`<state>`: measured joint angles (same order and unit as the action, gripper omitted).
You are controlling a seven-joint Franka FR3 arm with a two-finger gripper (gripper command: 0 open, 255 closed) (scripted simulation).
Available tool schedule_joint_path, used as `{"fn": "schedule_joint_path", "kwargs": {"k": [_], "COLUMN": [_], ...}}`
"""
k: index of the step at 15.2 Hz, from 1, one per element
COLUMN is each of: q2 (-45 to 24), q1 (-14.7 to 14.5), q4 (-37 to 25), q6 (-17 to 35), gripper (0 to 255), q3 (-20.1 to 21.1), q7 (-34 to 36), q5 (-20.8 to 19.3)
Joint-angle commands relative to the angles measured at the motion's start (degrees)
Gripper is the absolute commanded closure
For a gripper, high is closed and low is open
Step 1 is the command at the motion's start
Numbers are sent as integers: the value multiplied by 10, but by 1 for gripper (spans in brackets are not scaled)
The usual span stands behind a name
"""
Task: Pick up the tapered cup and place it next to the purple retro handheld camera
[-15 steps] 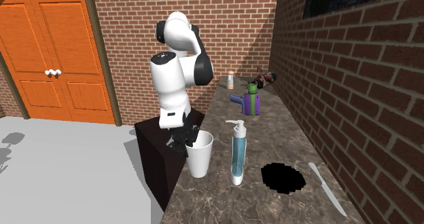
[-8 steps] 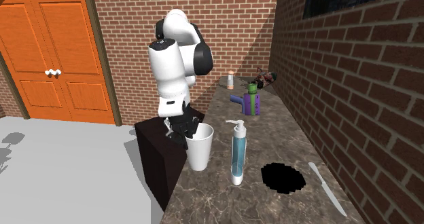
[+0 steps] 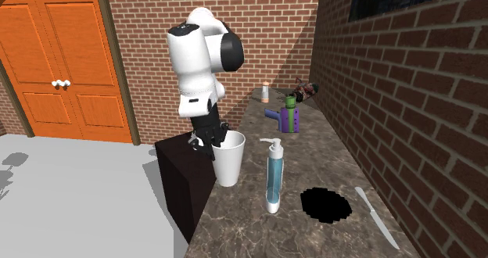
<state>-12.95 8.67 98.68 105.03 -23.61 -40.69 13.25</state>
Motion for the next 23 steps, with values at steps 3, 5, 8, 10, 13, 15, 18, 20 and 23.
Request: {"fn": "schedule_joint_path", "kwargs": {"k": [3, 5, 8, 10, 13, 15, 18, 20, 23], "q2": [7, 8, 10, 11, 10, 9, 7, 4, -1], "q1": [0, 0, 1, 2, 3, 4, 6, 8, 11], "q4": [-23, -36, -57, -71, -95, -111, -138, -157, -187], "q6": [-28, -43, -65, -80, -103, -118, -142, -159, -184], "gripper": [255, 255, 255, 255, 255, 255, 255, 255, 255], "q3": [-1, -1, -2, -2, -3, -3, -4, -5, -5], "q7": [7, 9, 13, 15, 18, 20, 22, 24, 26], "q5": [-4, -6, -7, -8, -8, -8, -7, -6, -4]}}
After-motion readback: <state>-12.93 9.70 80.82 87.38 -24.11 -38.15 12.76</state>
